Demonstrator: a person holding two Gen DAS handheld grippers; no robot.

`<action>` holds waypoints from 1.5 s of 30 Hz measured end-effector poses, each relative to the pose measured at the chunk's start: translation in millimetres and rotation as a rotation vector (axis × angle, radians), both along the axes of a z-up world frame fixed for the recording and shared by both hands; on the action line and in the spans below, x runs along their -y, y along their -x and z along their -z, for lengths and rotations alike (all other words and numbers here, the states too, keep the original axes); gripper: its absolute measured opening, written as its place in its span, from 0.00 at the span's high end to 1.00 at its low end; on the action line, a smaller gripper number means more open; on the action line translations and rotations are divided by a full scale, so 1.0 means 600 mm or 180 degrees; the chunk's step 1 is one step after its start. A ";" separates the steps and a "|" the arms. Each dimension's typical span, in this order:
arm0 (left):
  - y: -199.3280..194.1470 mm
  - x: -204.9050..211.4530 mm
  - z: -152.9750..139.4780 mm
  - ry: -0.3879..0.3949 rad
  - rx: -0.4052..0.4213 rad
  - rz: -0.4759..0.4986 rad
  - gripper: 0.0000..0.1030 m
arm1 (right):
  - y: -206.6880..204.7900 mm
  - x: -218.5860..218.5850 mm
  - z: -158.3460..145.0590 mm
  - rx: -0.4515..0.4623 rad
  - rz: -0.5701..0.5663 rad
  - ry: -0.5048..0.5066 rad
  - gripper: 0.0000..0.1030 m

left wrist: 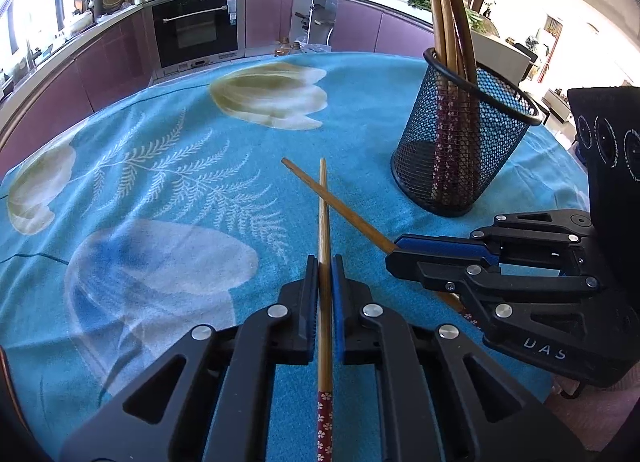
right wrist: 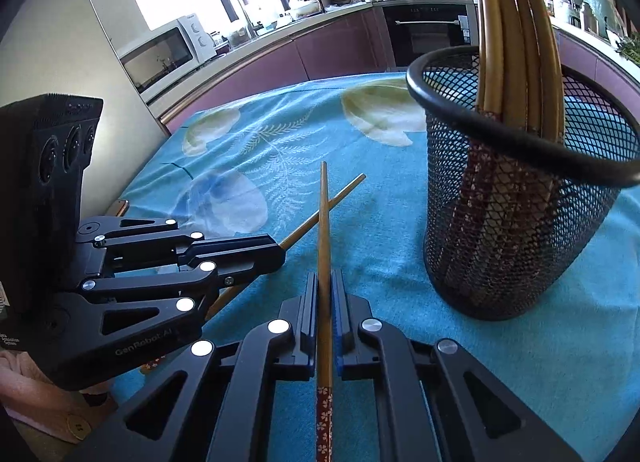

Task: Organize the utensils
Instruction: 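Lift both held chopsticks upright toward the mesh cup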

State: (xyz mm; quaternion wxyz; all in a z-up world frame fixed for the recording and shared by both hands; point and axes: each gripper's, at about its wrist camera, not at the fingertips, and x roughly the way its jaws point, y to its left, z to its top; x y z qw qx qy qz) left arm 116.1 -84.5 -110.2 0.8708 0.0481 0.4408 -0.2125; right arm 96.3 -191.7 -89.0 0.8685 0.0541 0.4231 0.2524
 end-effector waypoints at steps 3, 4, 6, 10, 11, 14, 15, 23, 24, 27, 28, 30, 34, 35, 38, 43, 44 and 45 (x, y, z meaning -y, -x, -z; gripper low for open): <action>0.004 -0.004 -0.010 0.0038 0.0040 -0.0005 0.93 | 0.005 0.003 -0.010 0.0045 -0.0019 -0.0067 0.95; 0.005 -0.005 -0.014 0.0053 0.0060 -0.0009 0.93 | 0.006 0.004 -0.013 0.0064 -0.0023 -0.0079 0.95; 0.009 -0.008 -0.019 0.0082 0.0079 -0.0007 0.93 | 0.010 0.006 -0.020 0.0106 -0.0027 -0.0104 0.95; 0.016 -0.015 -0.033 0.0136 0.0123 -0.0022 0.93 | 0.017 0.009 -0.032 0.0163 -0.0019 -0.0168 0.94; 0.017 -0.016 -0.036 0.0146 0.0135 -0.0026 0.93 | 0.020 0.010 -0.035 0.0177 -0.0014 -0.0174 0.94; 0.021 -0.021 -0.048 0.0204 0.0165 -0.0035 0.93 | 0.026 0.015 -0.043 0.0221 -0.0004 -0.0202 0.94; 0.022 -0.023 -0.051 0.0217 0.0176 -0.0040 0.93 | 0.027 0.018 -0.044 0.0235 0.0000 -0.0210 0.94; 0.030 -0.032 -0.072 0.0328 0.0235 -0.0057 0.93 | 0.033 0.026 -0.059 0.0321 0.0015 -0.0253 0.94; 0.032 -0.033 -0.073 0.0334 0.0241 -0.0060 0.93 | 0.033 0.025 -0.059 0.0322 0.0018 -0.0258 0.94; 0.035 -0.035 -0.079 0.0361 0.0252 -0.0063 0.93 | 0.033 0.026 -0.058 0.0319 0.0026 -0.0255 0.94; 0.035 -0.035 -0.080 0.0362 0.0256 -0.0064 0.93 | 0.032 0.026 -0.057 0.0311 0.0026 -0.0253 0.94; 0.035 -0.035 -0.083 0.0371 0.0261 -0.0062 0.93 | 0.033 0.027 -0.055 0.0304 0.0029 -0.0256 0.94; 0.036 -0.034 -0.086 0.0386 0.0269 -0.0056 0.93 | 0.033 0.026 -0.050 0.0269 0.0009 -0.0253 0.94; 0.037 -0.034 -0.086 0.0393 0.0267 -0.0052 0.93 | 0.034 0.027 -0.050 0.0265 0.0004 -0.0251 0.94; 0.036 -0.034 -0.087 0.0400 0.0270 -0.0036 0.93 | 0.034 0.024 -0.048 0.0254 -0.0027 -0.0253 0.94; 0.039 -0.030 -0.088 0.0401 0.0269 -0.0005 0.93 | 0.038 0.020 -0.051 0.0297 -0.0053 -0.0281 0.94; 0.038 -0.029 -0.088 0.0408 0.0260 0.0006 0.93 | 0.039 0.020 -0.053 0.0304 -0.0054 -0.0288 0.94; 0.038 -0.029 -0.088 0.0418 0.0247 0.0014 0.93 | 0.040 0.021 -0.054 0.0313 -0.0057 -0.0293 0.94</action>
